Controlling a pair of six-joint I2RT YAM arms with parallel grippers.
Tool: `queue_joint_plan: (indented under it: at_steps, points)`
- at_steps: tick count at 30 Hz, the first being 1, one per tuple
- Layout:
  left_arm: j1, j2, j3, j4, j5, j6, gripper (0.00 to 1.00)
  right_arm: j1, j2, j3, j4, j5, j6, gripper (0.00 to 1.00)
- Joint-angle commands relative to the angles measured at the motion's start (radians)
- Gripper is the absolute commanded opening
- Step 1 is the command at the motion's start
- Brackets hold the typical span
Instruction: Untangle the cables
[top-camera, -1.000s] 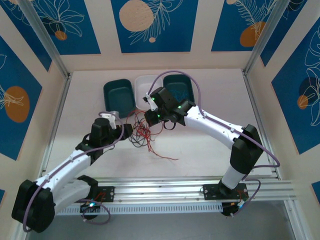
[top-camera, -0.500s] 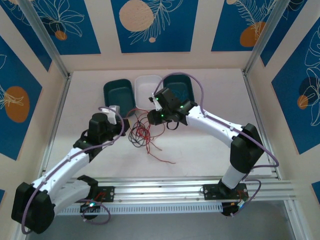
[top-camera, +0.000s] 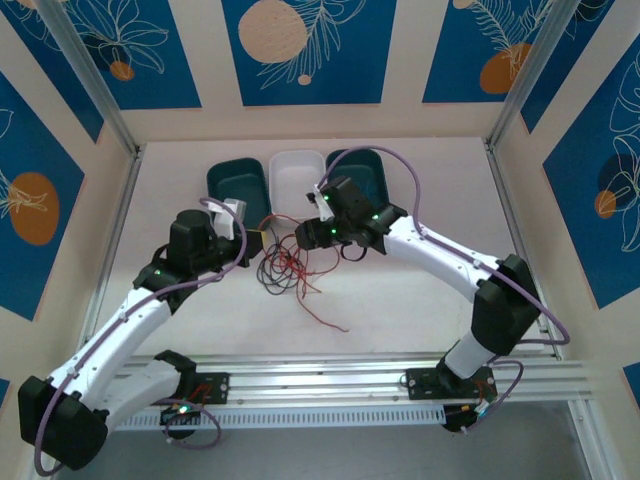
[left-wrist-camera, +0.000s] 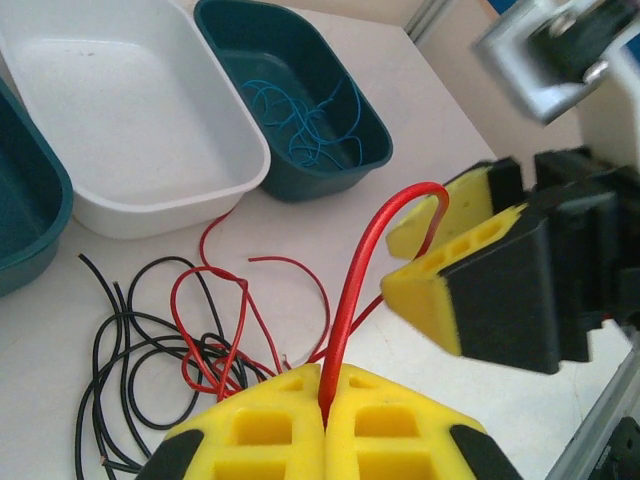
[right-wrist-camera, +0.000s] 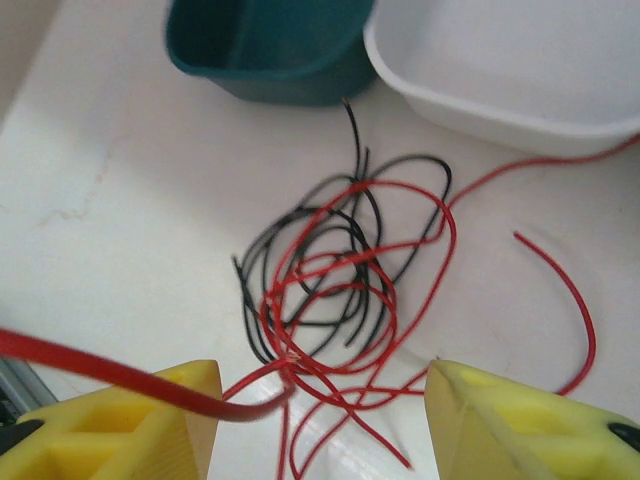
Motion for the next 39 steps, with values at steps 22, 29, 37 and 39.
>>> queue_joint_plan:
  at_steps: [22, 29, 37, 39]
  points:
    - [-0.008, -0.156, 0.070, 0.019, 0.067, -0.010, 0.00, -0.023, 0.049, -0.068, 0.182, -0.080, 0.044, 0.41]
    - [-0.008, -0.180, 0.067, 0.007, -0.024, -0.023, 0.00, -0.017, 0.058, -0.096, 0.245, -0.144, 0.061, 0.41]
    - [-0.006, -0.145, 0.145, 0.033, -0.171, -0.039, 0.00, -0.013, 0.012, -0.153, 0.252, -0.062, 0.080, 0.44]
    - [-0.007, -0.114, 0.185, 0.023, -0.208, -0.036, 0.00, -0.013, -0.015, -0.170, 0.241, -0.014, 0.083, 0.49]
